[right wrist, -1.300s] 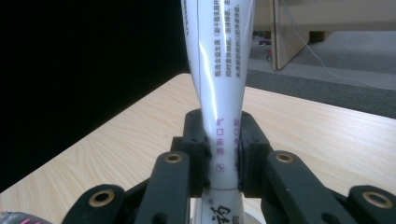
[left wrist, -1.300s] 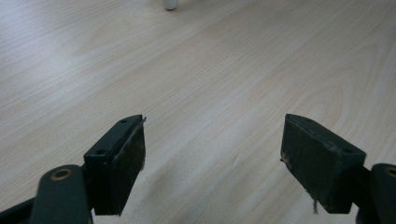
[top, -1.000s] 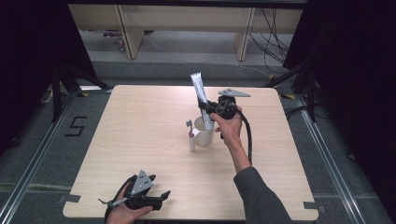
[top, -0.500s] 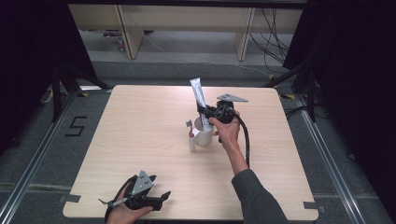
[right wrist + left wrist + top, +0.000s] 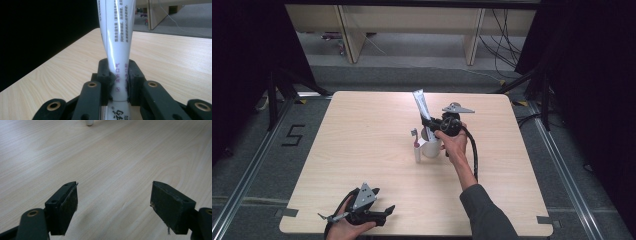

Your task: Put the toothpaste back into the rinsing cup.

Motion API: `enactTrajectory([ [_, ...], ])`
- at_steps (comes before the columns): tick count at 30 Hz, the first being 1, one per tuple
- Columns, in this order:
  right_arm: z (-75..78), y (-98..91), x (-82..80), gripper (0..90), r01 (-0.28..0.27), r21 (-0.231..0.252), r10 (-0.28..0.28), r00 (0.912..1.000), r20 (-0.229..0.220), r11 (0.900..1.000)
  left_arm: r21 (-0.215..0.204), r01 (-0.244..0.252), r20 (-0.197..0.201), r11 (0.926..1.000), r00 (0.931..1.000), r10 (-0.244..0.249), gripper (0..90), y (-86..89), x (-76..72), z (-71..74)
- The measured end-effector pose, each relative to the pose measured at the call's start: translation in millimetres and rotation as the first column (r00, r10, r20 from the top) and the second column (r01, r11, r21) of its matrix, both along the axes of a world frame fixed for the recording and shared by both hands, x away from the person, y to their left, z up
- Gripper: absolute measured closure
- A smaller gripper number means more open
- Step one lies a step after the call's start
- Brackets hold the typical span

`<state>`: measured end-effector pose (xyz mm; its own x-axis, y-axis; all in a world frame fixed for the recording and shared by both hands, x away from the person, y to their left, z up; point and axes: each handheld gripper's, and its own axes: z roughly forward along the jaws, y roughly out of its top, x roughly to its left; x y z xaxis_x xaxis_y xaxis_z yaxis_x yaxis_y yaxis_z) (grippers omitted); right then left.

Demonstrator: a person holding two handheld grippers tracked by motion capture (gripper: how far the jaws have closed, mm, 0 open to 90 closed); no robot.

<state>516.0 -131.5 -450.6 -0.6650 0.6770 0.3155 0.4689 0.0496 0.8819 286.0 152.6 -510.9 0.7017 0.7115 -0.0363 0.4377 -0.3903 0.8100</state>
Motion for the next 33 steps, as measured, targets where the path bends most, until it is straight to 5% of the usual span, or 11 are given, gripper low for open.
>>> enactTrajectory([
  [9, -2.6, -4.6, -5.8, 76.8, -0.019, -0.002, 0.019, 0.9997, 0.012, 0.9998, 0.043, 0.011, 0.002, 0.9990, 0.9999, -0.011, 21.5, 2.1, 0.6, 1.0],
  [12, -3.3, -7.1, -8.1, 76.7, -0.018, 0.005, 0.018, 0.9998, 0.012, 0.9998, 0.021, 0.009, -0.001, 0.9997, 1.0000, -0.009, 21.6, 0.8, 0.5, -0.3],
  [14, -3.8, -9.7, -7.5, 76.7, -0.020, -0.018, 0.020, 0.9991, 0.038, 0.9996, 0.025, 0.012, -0.004, 0.9996, 0.9999, -0.012, 21.5, 0.6, 0.0, 0.1],
  [18, -3.2, -9.7, -14.0, 76.7, -0.025, -0.022, 0.025, 0.9996, 0.010, 0.9994, 0.026, 0.012, -0.002, 0.9996, 0.9999, -0.012, 21.6, 0.8, 0.0, 0.3],
  [19, -3.9, -11.3, -13.5, 76.7, -0.035, -0.038, 0.036, 0.9983, 0.046, 0.9987, 0.026, 0.010, -0.001, 0.9996, 1.0000, -0.010, 21.6, 0.8, -0.1, 0.2],
  [22, -2.3, -12.4, -19.8, 76.7, -0.044, -0.053, 0.046, 0.9983, 0.035, 0.9976, 0.027, 0.007, 0.001, 0.9996, 1.0000, -0.007, 21.6, 1.0, 0.1, 0.2],
  [25, -2.0, -15.0, -20.4, 76.4, -0.068, -0.087, 0.074, 0.9948, 0.070, 0.9939, 0.026, 0.010, 0.000, 0.9996, 0.9999, -0.010, 21.5, 0.4, -0.1, -0.1],
  [26, -2.2, -15.4, -23.0, 76.2, -0.060, -0.098, 0.065, 0.9970, 0.043, 0.9934, 0.027, 0.008, 0.001, 0.9996, 1.0000, -0.008, 21.6, 0.2, -0.1, -0.3],
  [32, -7.6, -18.0, -25.0, 70.6, -0.051, -0.126, 0.056, 0.9976, 0.041, 0.9908, 0.024, 0.009, -0.001, 0.9997, 1.0000, -0.009, 21.5, 0.5, -0.2, -0.1],
  [33, -8.8, -20.3, -24.0, 71.2, -0.043, -0.142, 0.055, 0.9952, 0.081, 0.9890, 0.025, 0.010, 0.001, 0.9996, 1.0000, -0.010, 21.5, 0.5, -0.1, -0.1],
])
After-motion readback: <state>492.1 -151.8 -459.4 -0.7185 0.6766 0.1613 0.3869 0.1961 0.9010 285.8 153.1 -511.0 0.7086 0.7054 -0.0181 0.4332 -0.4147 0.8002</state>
